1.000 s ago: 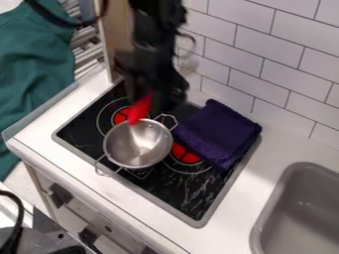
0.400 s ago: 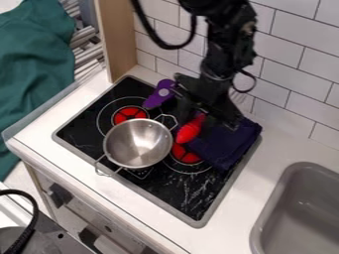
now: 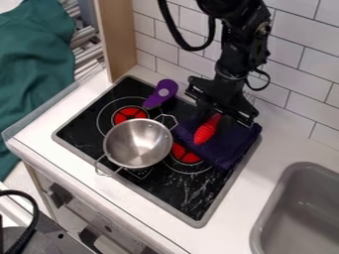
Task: Move the silver pot in between the burners
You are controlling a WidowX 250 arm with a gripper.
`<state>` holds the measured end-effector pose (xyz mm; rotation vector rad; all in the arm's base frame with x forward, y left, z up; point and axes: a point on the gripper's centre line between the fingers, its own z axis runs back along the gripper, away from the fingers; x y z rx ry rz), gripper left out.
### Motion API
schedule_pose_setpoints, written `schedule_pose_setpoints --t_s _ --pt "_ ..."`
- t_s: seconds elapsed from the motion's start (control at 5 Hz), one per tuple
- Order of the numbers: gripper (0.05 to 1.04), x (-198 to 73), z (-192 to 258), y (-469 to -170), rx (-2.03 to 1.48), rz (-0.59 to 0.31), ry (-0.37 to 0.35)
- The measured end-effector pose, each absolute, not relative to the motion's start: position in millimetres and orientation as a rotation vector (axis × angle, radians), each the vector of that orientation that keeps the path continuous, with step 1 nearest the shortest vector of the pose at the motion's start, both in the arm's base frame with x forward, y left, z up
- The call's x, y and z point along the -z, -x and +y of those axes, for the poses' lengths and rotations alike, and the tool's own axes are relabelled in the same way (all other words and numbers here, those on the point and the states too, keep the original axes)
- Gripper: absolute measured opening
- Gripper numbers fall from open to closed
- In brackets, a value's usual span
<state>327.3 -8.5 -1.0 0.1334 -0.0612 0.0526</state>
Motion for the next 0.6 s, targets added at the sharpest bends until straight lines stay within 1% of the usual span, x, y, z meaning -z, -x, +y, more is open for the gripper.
schedule_pose_setpoints --t_s 0.2,0.4,0.6 --pt "0.767 0.0 7.7 -313.8 -0.125 -0.065 -0.104" --pt "1.001 -22.2 12.7 -307.3 -0.134 -0.12 -0.09" --pt "1.007 -49.5 17.3 -299.6 -0.152 -0.163 -0.065"
